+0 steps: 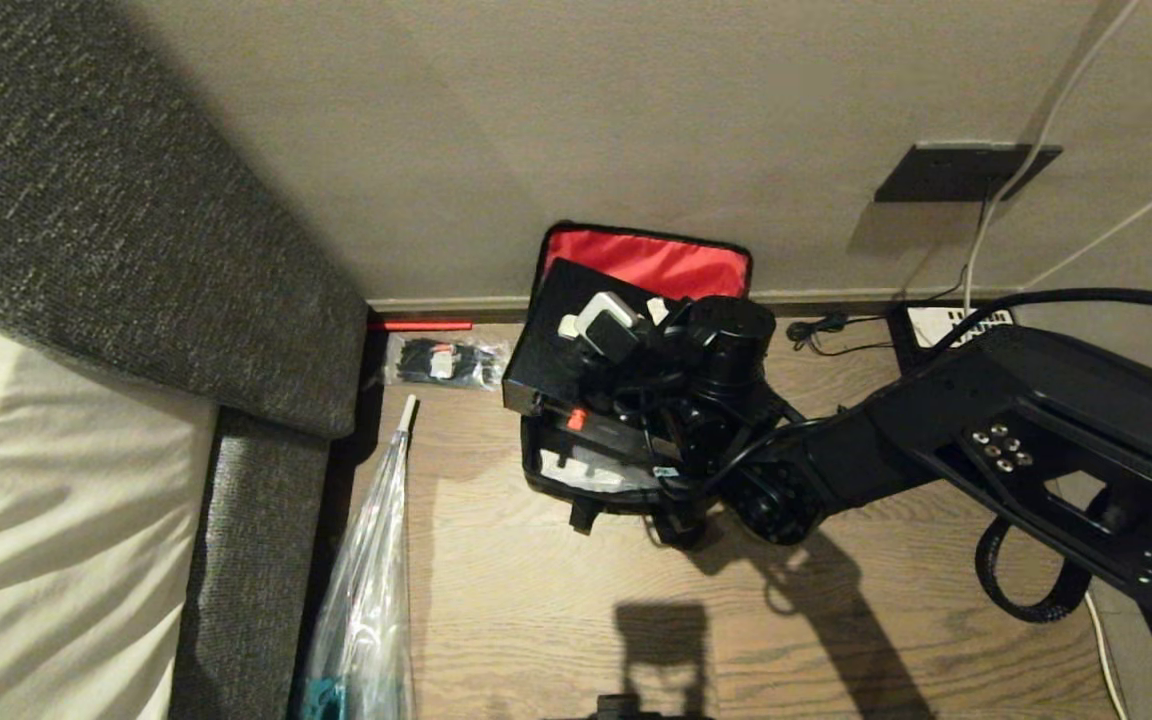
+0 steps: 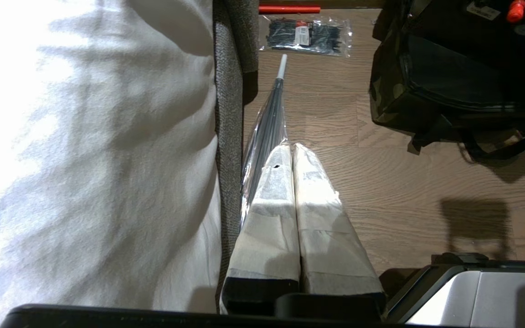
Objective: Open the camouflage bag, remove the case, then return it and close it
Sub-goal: Place the black box back
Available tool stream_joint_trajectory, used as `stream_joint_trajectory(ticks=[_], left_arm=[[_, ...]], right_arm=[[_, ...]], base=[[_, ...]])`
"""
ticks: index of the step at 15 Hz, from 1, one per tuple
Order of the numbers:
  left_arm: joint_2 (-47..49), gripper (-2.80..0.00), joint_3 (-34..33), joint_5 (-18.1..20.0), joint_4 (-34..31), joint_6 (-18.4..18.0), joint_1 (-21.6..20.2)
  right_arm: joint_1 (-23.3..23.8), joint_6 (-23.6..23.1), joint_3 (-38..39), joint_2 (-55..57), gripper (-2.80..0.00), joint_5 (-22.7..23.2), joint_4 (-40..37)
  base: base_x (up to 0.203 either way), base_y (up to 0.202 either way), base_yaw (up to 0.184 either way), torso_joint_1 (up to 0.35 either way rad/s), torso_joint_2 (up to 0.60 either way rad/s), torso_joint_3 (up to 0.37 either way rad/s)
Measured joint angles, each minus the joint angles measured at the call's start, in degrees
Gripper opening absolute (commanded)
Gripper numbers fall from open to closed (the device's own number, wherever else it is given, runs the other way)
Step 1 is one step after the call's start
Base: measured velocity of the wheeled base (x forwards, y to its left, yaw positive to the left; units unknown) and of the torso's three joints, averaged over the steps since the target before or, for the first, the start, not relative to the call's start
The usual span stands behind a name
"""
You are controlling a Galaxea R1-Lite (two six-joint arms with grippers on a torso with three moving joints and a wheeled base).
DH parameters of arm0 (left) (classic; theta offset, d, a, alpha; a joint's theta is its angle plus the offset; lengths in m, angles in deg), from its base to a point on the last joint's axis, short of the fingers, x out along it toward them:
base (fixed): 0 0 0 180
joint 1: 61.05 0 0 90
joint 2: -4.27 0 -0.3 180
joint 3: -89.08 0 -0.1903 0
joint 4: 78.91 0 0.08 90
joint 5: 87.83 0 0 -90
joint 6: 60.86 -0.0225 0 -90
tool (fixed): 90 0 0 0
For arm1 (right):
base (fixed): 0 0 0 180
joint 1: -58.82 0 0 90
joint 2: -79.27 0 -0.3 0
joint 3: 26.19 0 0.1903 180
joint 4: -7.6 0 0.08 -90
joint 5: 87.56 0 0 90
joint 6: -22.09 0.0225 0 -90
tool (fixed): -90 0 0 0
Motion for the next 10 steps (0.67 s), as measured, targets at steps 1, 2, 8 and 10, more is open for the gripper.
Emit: stream_joint_trajectory(ticks=[1,2,8,10], left_arm=[[0.0,-2.8,0.0,0.0,0.0,-0.02,0.0],[0.0,-2.8,0.0,-0.02,0.02,0.01,0.0],[0.0,-2.8,0.0,0.0,0.01,0.0,0.0],[0.0,-2.8,0.0,0.0,0.02,-0.03,0.04]], right_arm=[[0.72,0.78,0.0,0.0,-2.8,2.14,-1.11],[1.29,1.59,0.05,0.02,-2.8,3.31,-2.33],[4.47,5.38,1.15,-0.75,-2.8,9.42,-8.81],[4.67,5.36,1.26,-1.45,-2.8,10.67,-10.51]], base=[[0.0,0.0,0.0,0.0,0.0,0.0],[0.0,0.0,0.0,0.0,0.0,0.0],[0.0,0.0,0.0,0.0,0.0,0.0],[0.0,0.0,0.0,0.0,0.0,0.0]])
